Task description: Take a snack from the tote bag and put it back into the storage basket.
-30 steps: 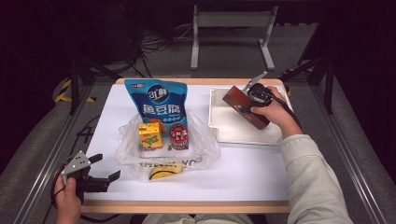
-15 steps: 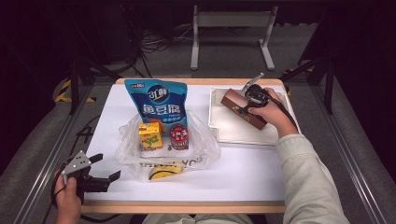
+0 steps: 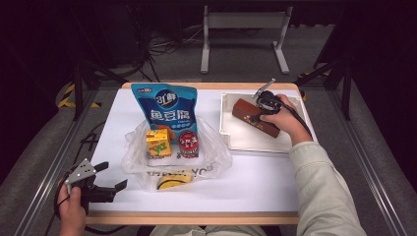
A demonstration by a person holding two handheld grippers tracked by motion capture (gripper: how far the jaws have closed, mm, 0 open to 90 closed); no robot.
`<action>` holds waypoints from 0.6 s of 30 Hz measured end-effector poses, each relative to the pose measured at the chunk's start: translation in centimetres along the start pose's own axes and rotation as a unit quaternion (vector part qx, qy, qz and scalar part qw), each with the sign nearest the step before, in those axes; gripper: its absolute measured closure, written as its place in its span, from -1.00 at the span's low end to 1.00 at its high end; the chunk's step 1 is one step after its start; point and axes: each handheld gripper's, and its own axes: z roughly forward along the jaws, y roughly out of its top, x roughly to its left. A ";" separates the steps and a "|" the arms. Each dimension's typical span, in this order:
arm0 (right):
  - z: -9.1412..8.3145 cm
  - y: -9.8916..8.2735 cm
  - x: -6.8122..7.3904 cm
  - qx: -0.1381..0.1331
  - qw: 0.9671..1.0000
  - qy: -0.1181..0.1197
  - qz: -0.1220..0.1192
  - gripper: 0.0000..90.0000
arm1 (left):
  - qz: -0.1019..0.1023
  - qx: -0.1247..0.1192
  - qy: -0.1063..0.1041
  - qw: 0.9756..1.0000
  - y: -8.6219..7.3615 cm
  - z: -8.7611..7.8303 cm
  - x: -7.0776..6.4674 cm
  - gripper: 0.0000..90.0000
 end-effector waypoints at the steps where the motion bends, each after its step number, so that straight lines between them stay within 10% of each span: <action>1: 0.0 0.0 0.0 0.000 1.000 0.000 0.000 -0.11 | 0.000 0.000 0.000 1.000 0.0 0.0 0.0 -0.96; 18: -2.8 -0.2 0.2 -0.064 0.998 -0.002 0.017 -0.18 | 0.001 -0.003 -0.001 1.000 0.1 0.1 0.1 -0.96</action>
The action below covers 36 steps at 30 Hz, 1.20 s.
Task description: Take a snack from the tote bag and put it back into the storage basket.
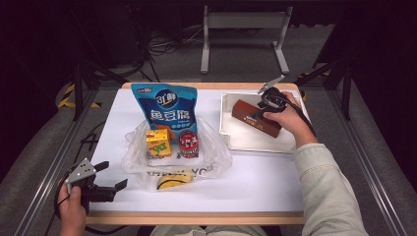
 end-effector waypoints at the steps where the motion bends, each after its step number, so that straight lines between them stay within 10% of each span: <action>1: -0.2 0.0 0.0 -0.005 1.000 0.000 0.002 -0.16 | -0.001 0.000 0.000 1.000 0.0 0.0 0.0 -0.96; 21: -4.6 -1.5 2.7 -0.073 0.997 0.014 0.019 0.86 | 0.012 -0.010 -0.008 1.000 0.7 0.7 0.0 -0.96; 36: -4.1 -2.8 4.1 -0.063 0.997 0.017 0.039 1.00 | 0.018 -0.009 -0.012 1.000 0.7 0.7 -0.1 -0.96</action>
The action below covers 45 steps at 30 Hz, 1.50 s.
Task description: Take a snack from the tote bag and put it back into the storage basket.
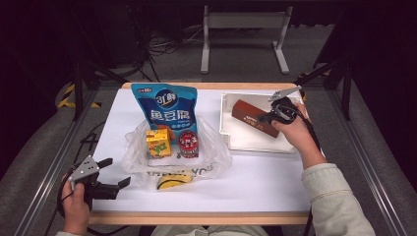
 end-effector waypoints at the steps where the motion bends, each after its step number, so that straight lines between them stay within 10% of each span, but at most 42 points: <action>1: 0.1 -0.1 0.0 0.003 1.000 -0.001 0.001 1.00 | 0.000 0.000 0.000 1.000 0.0 0.0 0.0 -0.96; 45: 2.5 -0.5 -2.3 0.086 0.989 -0.102 0.065 1.00 | -0.002 -0.001 -0.001 1.000 0.0 0.0 0.0 -0.96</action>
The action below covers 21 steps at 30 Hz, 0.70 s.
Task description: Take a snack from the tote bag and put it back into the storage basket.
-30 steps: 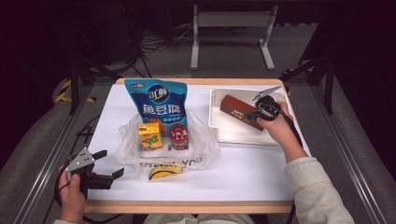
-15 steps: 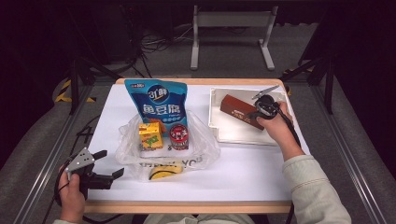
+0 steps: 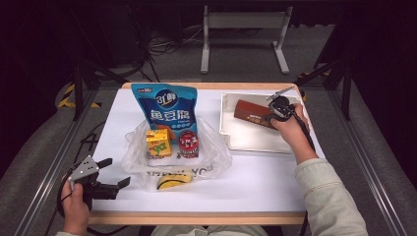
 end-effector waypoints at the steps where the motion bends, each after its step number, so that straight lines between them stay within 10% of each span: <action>1: 0.0 0.1 -0.2 0.000 1.000 -0.003 0.001 1.00 | 0.000 0.000 0.000 1.000 0.0 0.0 0.0 -0.96; 21: 0.7 0.7 -2.0 -0.007 0.999 -0.032 0.029 1.00 | -0.001 0.001 0.001 1.000 0.0 0.0 0.0 -0.96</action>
